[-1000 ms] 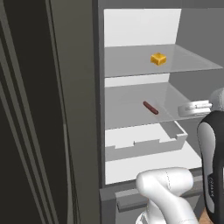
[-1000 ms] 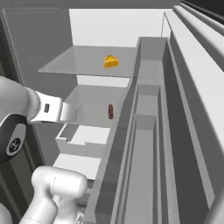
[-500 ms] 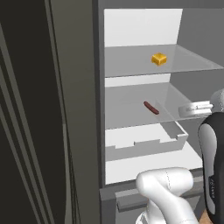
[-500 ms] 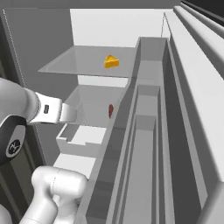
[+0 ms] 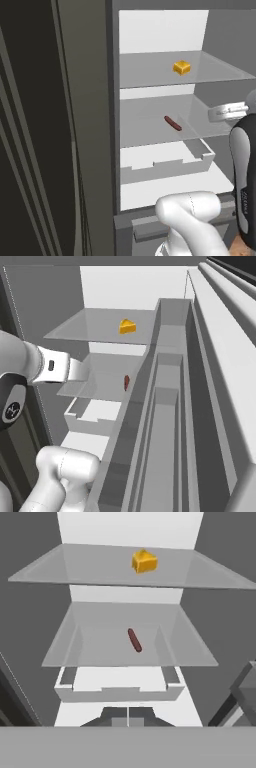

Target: Retrieve the sausage and cheese from the fridge and place them on the cutting board on the counter.

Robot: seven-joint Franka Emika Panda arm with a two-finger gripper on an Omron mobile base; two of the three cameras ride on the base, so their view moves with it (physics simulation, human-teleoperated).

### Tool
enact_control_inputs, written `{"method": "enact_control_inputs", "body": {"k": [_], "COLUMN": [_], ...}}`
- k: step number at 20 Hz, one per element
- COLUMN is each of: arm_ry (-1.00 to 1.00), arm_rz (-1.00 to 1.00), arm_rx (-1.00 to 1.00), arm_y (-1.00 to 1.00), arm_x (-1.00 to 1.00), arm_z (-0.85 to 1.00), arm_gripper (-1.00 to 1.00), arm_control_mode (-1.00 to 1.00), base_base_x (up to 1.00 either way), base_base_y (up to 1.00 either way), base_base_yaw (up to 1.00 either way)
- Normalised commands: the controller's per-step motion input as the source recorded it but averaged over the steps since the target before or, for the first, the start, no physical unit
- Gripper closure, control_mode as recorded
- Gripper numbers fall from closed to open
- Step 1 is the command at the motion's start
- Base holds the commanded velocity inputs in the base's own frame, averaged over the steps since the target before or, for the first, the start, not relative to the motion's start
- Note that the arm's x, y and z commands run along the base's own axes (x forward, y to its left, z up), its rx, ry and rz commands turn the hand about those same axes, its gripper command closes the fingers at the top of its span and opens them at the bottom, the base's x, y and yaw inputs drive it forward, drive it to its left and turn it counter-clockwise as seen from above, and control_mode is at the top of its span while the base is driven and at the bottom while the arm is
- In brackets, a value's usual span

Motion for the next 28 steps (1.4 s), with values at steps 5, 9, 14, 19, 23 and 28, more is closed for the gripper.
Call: {"method": "enact_control_inputs", "body": {"k": [5,9,14,19,23,28], "arm_ry": [-0.1,-0.11,-0.11,-0.14,0.13,0.22], "arm_rz": [0.0,0.0,0.0,-0.04,-0.09,-0.09], "arm_rx": [-0.08,-0.06,-0.01,0.01,0.14,0.15], "arm_y": [0.0,0.0,0.0,0.0,0.0,0.0], "arm_x": [0.23,0.65,0.73,0.49,0.3,0.53], "arm_z": [0.36,0.0,0.0,-0.01,0.37,0.11], "arm_gripper": [1.0,1.0,1.0,1.0,1.0,1.0], "arm_control_mode": [-1.0,-1.0,-1.0,-1.0,-1.0,-1.0], "base_base_x": [0.0,0.0,0.0,0.0,0.0,0.0], "base_base_y": [0.0,0.0,0.0,0.0,0.0,0.0], "base_base_yaw": [0.0,0.0,0.0,0.0,0.0,0.0]}}
